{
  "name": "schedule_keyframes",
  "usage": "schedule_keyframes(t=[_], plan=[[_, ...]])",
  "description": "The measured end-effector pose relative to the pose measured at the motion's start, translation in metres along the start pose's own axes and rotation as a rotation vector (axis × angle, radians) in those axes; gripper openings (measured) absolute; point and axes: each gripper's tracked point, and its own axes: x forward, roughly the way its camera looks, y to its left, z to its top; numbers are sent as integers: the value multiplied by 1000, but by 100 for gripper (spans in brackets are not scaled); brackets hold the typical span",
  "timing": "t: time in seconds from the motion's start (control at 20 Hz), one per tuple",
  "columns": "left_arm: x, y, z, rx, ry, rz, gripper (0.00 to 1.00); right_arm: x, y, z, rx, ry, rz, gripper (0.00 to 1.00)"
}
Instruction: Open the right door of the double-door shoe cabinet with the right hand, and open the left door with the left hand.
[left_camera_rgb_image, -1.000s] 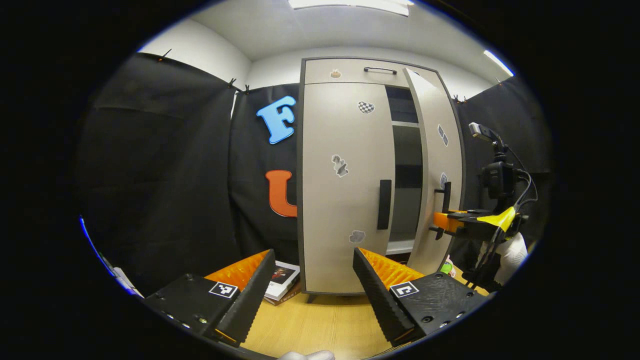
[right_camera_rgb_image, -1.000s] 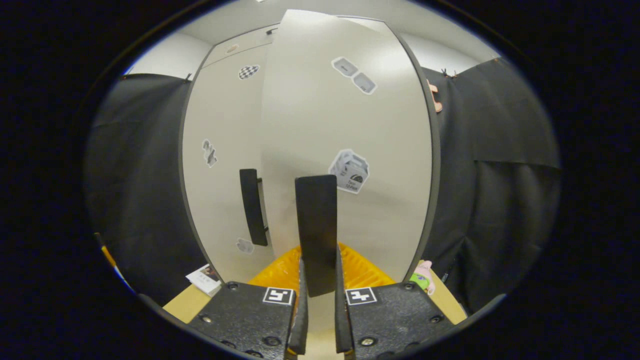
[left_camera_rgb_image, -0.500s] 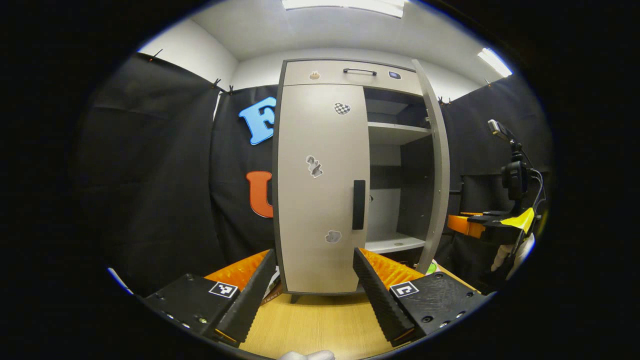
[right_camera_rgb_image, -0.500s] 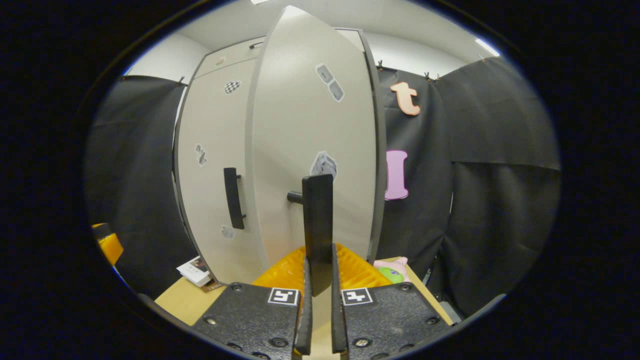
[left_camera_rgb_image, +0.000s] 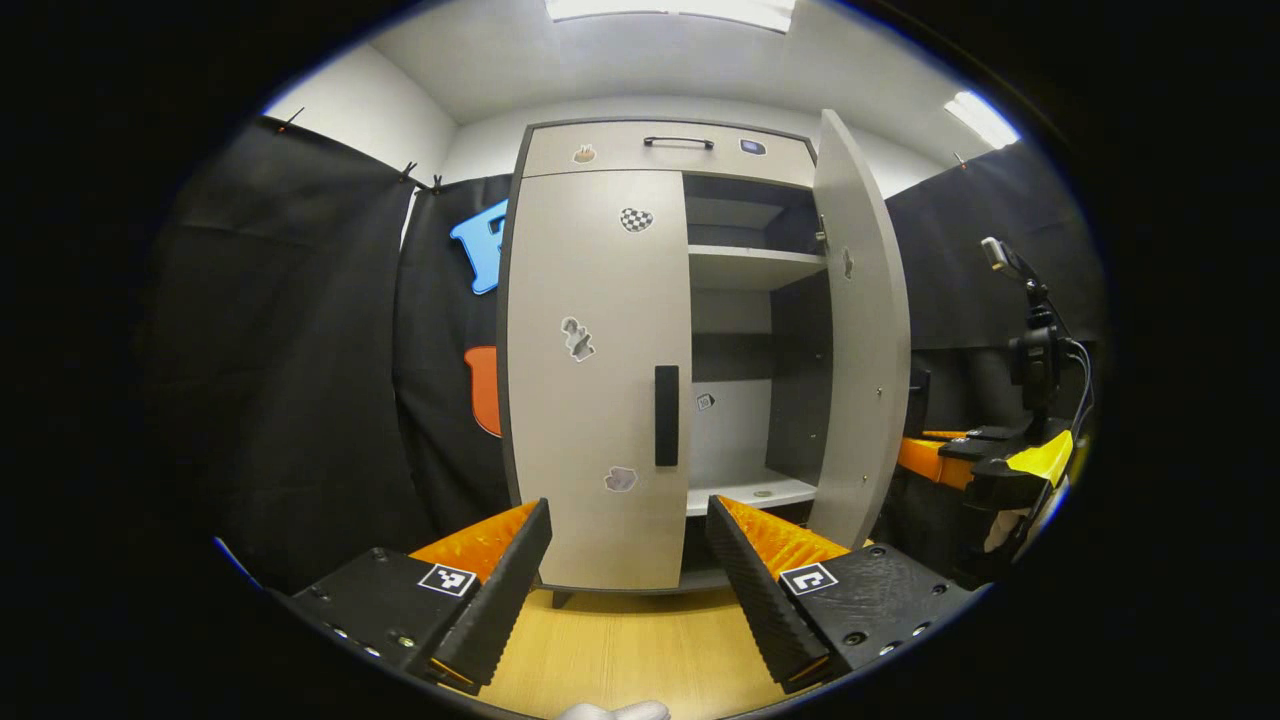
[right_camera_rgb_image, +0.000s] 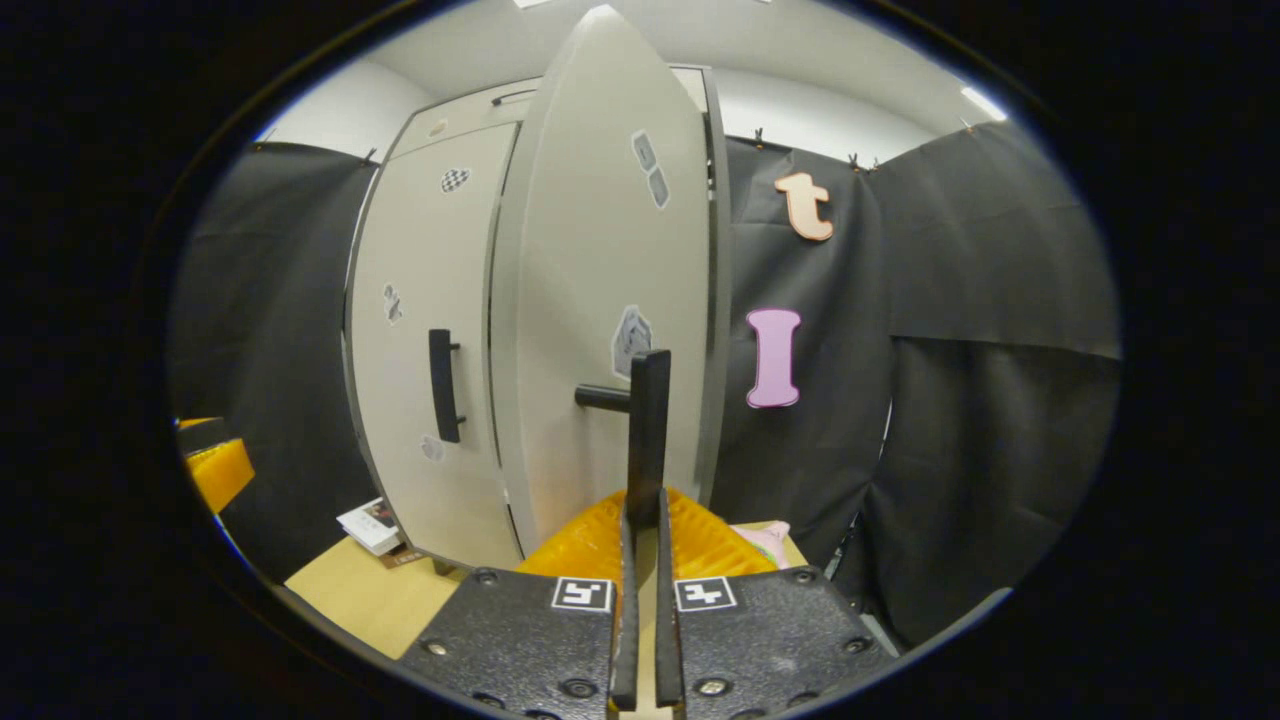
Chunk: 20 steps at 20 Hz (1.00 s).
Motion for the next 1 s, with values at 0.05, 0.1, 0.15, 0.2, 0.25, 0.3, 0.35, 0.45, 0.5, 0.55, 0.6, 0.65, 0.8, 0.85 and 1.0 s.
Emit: schedule_keyframes(t=[0.05, 0.1, 0.15, 0.2, 0.25, 0.3, 0.35, 0.45, 0.5, 0.55, 0.6, 0.65, 0.8, 0.85, 1.0], plan=[[1, -5, 1, -3, 3, -1, 95, -1, -6, 0, -3, -1, 2, 9], [2, -10, 2, -4, 2, -1, 95, -2, -14, 0, -3, -1, 1, 8], [2, -15, 3, -5, 1, 0, 95, -4, -22, 0, -8, -2, -2, 6], [2, -21, 4, -5, 0, -2, 95, -3, -30, -1, -12, -2, -9, 7], [2, -26, 6, -6, -1, -2, 95, -3, -39, 0, -6, -1, -13, 5], [2, -31, 6, -5, -3, -2, 95, -3, -48, 0, 7, 1, -16, 5], [2, -36, 8, -3, -4, -2, 95, -2, -58, 0, 15, 3, -21, 4], [2, -44, 8, 4, -3, 3, 95, -2, -81, 6, -4, -18, -51, 4], [2, -48, 9, 5, -2, 4, 94, -2, -87, 6, 4, -17, -38, 4], [2, -52, 9, 3, 0, 6, 94, -3, -82, 8, 29, -21, 0, 2], [2, -55, 9, 2, 2, 8, 94, 1, -81, 4, 24, -16, 15, 4], [2, -58, 9, 3, 5, 12, 94, 3, -83, 3, 3, -19, 18, 4], [0, -64, 13, 1, 0, 27, 95, 4, -82, 3, 25, -17, 41, 2], [0, -64, 13, 2, 1, 33, 95, 4, -82, 3, 34, -12, 48, 4], [-2, -63, 13, 5, 3, 45, 94, 6, -84, 3, 22, -13, 42, 4]])
